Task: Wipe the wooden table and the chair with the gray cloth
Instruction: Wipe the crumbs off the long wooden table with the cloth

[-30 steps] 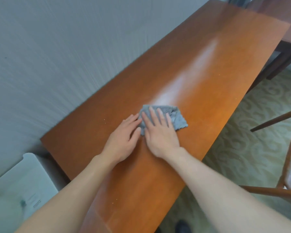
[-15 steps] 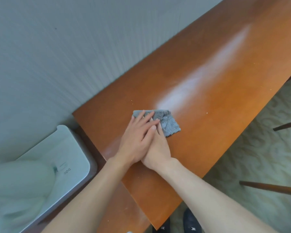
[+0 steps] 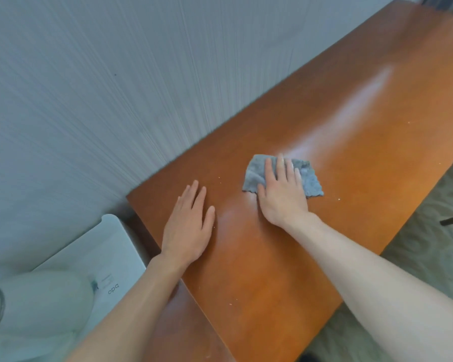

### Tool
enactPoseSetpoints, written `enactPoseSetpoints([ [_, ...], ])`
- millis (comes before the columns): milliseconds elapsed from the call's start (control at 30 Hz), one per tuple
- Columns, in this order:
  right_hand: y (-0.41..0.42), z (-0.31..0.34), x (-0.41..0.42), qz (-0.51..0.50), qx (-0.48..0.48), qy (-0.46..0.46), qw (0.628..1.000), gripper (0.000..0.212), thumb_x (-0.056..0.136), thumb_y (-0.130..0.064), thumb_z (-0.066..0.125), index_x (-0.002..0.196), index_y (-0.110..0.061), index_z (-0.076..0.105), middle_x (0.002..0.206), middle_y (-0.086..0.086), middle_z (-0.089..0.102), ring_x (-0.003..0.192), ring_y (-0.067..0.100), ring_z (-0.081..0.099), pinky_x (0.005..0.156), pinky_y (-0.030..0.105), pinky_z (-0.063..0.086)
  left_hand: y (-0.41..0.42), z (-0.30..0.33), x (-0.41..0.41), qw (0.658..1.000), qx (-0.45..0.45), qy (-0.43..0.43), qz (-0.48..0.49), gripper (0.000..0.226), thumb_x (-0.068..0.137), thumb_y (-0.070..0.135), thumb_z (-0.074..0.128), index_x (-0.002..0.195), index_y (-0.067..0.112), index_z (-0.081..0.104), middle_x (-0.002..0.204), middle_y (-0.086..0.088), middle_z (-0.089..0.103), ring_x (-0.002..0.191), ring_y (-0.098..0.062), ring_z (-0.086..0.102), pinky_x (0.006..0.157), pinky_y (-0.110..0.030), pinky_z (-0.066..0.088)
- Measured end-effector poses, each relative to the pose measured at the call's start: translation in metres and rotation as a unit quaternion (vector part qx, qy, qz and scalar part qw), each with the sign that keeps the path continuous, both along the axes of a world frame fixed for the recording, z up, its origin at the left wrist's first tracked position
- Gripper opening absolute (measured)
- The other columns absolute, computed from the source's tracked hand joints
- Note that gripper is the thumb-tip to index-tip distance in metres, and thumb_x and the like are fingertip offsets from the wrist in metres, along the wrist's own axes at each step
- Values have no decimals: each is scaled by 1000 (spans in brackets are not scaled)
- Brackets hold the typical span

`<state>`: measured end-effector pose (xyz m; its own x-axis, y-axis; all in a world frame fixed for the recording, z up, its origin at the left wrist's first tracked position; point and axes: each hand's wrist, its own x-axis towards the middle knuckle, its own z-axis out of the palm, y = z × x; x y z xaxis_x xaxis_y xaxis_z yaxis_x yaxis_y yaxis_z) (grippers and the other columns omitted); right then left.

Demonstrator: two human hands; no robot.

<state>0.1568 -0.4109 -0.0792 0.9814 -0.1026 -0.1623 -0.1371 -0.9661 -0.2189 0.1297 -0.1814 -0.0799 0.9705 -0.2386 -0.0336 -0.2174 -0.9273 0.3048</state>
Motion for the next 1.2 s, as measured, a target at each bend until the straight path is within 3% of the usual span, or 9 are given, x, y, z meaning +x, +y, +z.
enactPoseSetpoints([
  [100,44,5,22,54,9,-9,998,62,108,-36,26,163,-14,9,171,13,-1,157,36,0,127,50,2,6,-1,-6,988,-145,-2,57,60,104,47,32,157,20,28,165,8,19,150,-3,14,119,-23,13],
  [200,100,7,4,175,12,-20,984,64,105,-31,34,163,-18,10,172,11,1,157,36,0,127,51,1,9,4,3,963,-236,-16,128,61,100,42,36,152,10,38,159,-2,35,146,-11,29,117,-21,16],
  [300,127,5,-37,261,2,-2,965,75,100,-29,41,163,-18,2,171,11,-4,157,35,-11,126,51,-3,9,7,3,970,-209,-26,123,59,99,46,35,145,12,49,150,-3,48,140,-16,40,119,-34,26],
  [367,112,2,-46,264,0,-8,965,72,101,-30,39,164,-19,3,171,9,-5,157,32,-13,126,49,-4,2,8,3,987,-137,-31,80,59,100,49,30,143,16,53,148,1,51,141,-13,39,121,-36,21],
  [567,0,-5,-52,48,27,-36,998,62,105,-31,26,164,-19,7,172,5,-3,158,25,-3,127,44,0,-94,8,23,985,-125,28,-116,52,104,37,34,150,17,45,158,4,37,148,-7,26,123,-31,16],
  [700,-95,-9,-57,-88,-12,-47,995,63,104,-32,31,163,-21,11,172,6,6,158,26,6,128,43,3,-139,1,33,990,-116,21,-82,49,106,34,38,152,16,41,161,5,31,148,-8,22,121,-26,11],
  [800,-155,-9,-61,-192,-31,-35,980,63,106,-32,31,164,-21,8,172,6,3,158,26,5,128,44,6,-138,0,30,988,-130,39,-75,50,107,36,33,153,18,39,162,9,26,145,3,12,119,-21,6],
  [933,-152,-2,-54,-257,-11,-18,966,64,106,-26,30,164,-21,3,172,8,-3,158,28,-2,128,45,2,-133,2,31,983,-152,64,-82,48,108,32,32,153,19,39,162,12,25,147,3,12,118,-19,5],
  [1200,-15,-5,-79,19,98,-81,992,68,97,-15,43,162,-18,22,171,6,13,158,26,9,128,43,3,-140,6,32,985,-142,62,-70,46,108,30,34,149,14,45,160,7,29,146,0,17,118,-21,7],
])
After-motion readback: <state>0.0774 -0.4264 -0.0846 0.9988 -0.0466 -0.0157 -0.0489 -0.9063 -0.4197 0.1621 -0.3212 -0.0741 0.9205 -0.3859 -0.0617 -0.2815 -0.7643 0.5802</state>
